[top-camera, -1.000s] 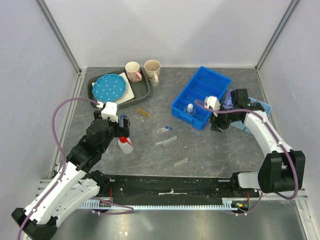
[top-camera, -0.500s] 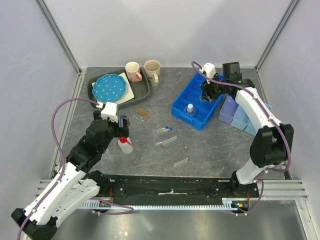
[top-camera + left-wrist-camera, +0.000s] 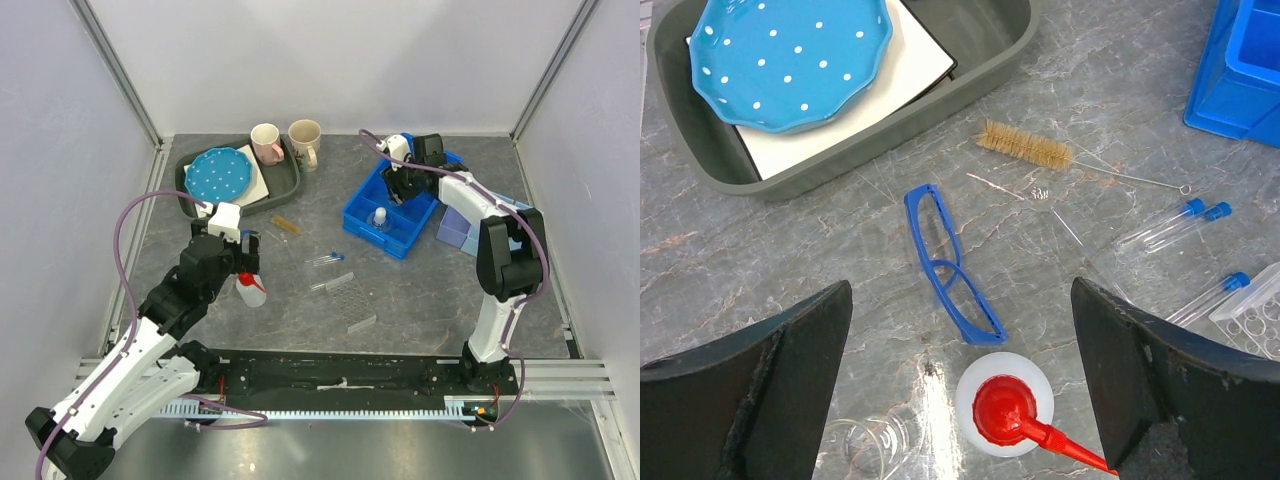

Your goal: Organize the chemistry lab equipment

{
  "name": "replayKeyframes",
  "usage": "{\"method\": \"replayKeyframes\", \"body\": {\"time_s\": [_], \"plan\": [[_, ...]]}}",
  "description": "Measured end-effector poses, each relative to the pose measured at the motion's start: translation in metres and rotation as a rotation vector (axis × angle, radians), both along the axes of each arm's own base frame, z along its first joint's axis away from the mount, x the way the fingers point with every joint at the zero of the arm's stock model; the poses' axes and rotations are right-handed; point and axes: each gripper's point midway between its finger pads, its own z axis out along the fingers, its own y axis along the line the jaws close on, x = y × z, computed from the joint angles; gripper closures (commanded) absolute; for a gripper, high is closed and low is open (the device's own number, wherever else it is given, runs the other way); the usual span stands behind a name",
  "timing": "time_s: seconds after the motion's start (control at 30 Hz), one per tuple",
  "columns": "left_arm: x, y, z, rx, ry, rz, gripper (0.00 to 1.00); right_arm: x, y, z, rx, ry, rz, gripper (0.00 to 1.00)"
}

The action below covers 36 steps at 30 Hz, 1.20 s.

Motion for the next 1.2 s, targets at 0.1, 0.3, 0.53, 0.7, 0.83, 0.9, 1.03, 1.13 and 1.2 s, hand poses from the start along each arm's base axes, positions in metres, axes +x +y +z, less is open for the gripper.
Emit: {"method": "replayKeyframes", "body": {"time_s": [0.1,0.3,0.53,0.7,0.83,0.9,1.03,1.13,1.2], "plan": [[0.0,0.001,0.0,0.004,0.0,0.002,0.04,0.005,0.001,-0.008,-0.012,-0.006,-0.022,0.72],[0.001,0.0,-0.003,0.017,0.007,-0.001,0.04,0.005,0.002,-0.026,-0.04,0.007,-0.04,0.66],[0.001,0.001,-0.004,0.023,0.01,-0.003,0.04,0.0,0.004,-0.04,-0.068,0.027,-0.042,0.44],[0.001,0.001,-0.004,0.024,0.01,-0.003,0.05,0.0,0.004,-0.04,-0.072,0.025,-0.046,0.29],[0.001,0.001,-0.003,0.022,0.007,-0.003,0.05,0.002,0.003,-0.037,-0.069,0.014,-0.047,0.25],[0.0,0.001,-0.003,0.021,0.005,-0.003,0.05,0.002,0.004,-0.032,-0.064,0.008,-0.045,0.25],[0.0,0.001,-0.001,0.017,-0.001,-0.003,0.05,0.001,0.004,-0.023,-0.058,0.0,-0.045,0.25],[-0.001,0.002,0.0,0.013,-0.006,-0.003,0.05,0.001,0.005,-0.015,-0.052,-0.008,-0.045,0.25],[-0.001,0.002,0.002,0.01,-0.011,-0.004,0.05,0.002,0.006,-0.003,-0.047,-0.021,-0.044,0.24]]}}
